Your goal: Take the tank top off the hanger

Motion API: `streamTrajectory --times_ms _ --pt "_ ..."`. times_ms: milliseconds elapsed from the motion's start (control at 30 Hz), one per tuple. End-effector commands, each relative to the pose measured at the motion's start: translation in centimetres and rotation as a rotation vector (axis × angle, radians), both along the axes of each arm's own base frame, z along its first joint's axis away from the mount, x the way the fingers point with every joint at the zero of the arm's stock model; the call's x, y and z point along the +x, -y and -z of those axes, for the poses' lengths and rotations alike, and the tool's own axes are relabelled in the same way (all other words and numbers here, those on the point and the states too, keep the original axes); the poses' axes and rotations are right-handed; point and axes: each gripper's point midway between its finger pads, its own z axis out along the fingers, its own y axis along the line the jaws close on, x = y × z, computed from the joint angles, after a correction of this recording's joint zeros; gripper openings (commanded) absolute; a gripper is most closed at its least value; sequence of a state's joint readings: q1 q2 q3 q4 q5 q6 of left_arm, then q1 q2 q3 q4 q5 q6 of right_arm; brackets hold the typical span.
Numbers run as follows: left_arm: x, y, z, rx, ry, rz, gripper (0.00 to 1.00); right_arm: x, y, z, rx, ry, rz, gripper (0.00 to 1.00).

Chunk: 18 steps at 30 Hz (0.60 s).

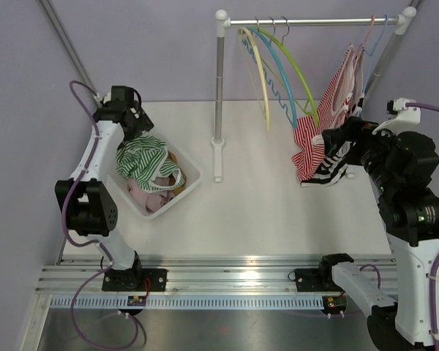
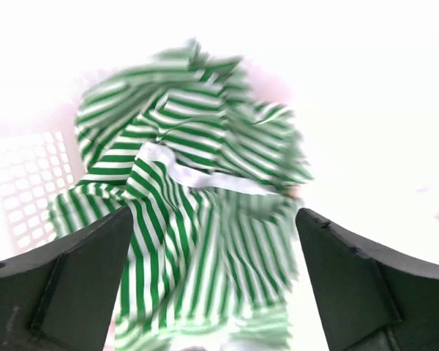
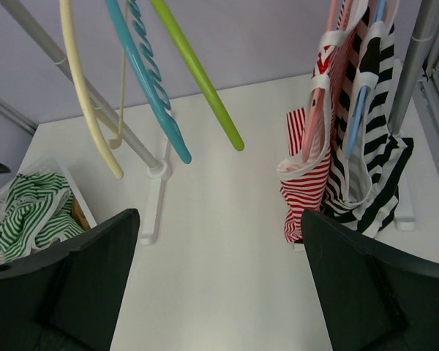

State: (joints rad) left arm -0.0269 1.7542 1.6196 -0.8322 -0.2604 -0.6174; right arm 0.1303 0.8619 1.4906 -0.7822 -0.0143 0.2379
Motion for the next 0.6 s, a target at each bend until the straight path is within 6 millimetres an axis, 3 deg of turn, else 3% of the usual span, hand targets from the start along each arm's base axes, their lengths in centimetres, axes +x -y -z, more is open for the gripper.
streamTrajectory --times_ms 0,67,100,233,267,333,367,500,567 --pt "-1.2 -0.4 -9.1 0.021 0.186 0.011 0.99 0.5 1.8 -1.3 -0.035 0.008 0.099 0.99" --pt "-1.9 -0.1 -11.1 0.013 0.235 0.03 0.99 1.2 2.7 -1.8 -0.051 0.011 0.147 1.0" --pt "-2.8 0.7 -13.1 -0.011 0.292 0.082 0.99 1.3 3.1 -2.8 -0.063 0.033 0.164 1.0" --pt "-5.8 3.7 -17.2 -0.036 0.414 0.24 0.99 3.3 4.5 -3.8 -0.114 0.012 0.246 0.99" --pt "-6.9 5.1 -17.4 -0.023 0.407 0.3 0.99 4.6 4.4 -3.3 -0.127 -0.014 0.249 0.99" --pt "-9.3 5.4 -17.8 0.018 0.419 0.304 0.99 5.6 4.6 -4.4 -0.133 0.012 0.265 0.99" --pt "-10.1 6.7 -17.8 0.028 0.429 0.34 0.99 6.8 4.5 -4.4 -0.145 0.009 0.262 0.99" --pt "-13.6 9.7 -16.9 0.036 0.452 0.445 0.99 10.4 4.8 -5.0 -0.174 -0.007 0.291 0.87" --pt "-15.2 11.2 -15.8 0.049 0.435 0.517 0.99 12.4 5.0 -5.3 -0.188 -0.015 0.31 0.74"
